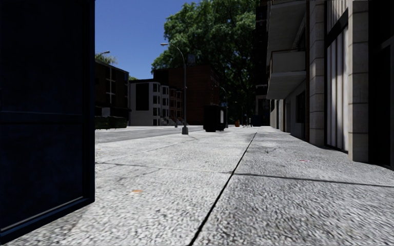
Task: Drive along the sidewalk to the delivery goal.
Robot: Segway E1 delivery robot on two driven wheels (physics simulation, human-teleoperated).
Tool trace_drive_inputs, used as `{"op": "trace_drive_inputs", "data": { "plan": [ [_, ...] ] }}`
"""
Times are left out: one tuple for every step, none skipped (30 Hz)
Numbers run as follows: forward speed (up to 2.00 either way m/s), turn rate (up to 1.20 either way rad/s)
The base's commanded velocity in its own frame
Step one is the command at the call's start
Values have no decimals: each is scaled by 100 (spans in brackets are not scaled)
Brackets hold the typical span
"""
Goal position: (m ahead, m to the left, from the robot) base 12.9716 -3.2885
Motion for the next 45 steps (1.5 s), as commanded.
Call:
{"op": "trace_drive_inputs", "data": {
  "plan": [
    [200, -54],
    [200, -49],
    [200, -38],
    [200, -35],
    [200, -35],
    [200, -34],
    [200, -34],
    [200, -34],
    [200, -34],
    [200, -34],
    [200, -34],
    [200, -34],
    [200, -34],
    [200, -34],
    [200, -34],
    [200, -34],
    [200, -34],
    [200, -34],
    [200, -34],
    [200, -34],
    [200, -34],
    [200, -34],
    [200, -34],
    [200, -34],
    [200, -34],
    [200, -34],
    [200, -34],
    [200, -34],
    [200, -34],
    [200, -34],
    [200, -34],
    [200, -34],
    [200, -34],
    [200, -34],
    [200, -34],
    [200, -34],
    [200, -34],
    [200, -34],
    [200, 0],
    [200, 0],
    [200, 0],
    [200, 0],
    [200, 0],
    [200, 0],
    [200, 0]
  ]
}}
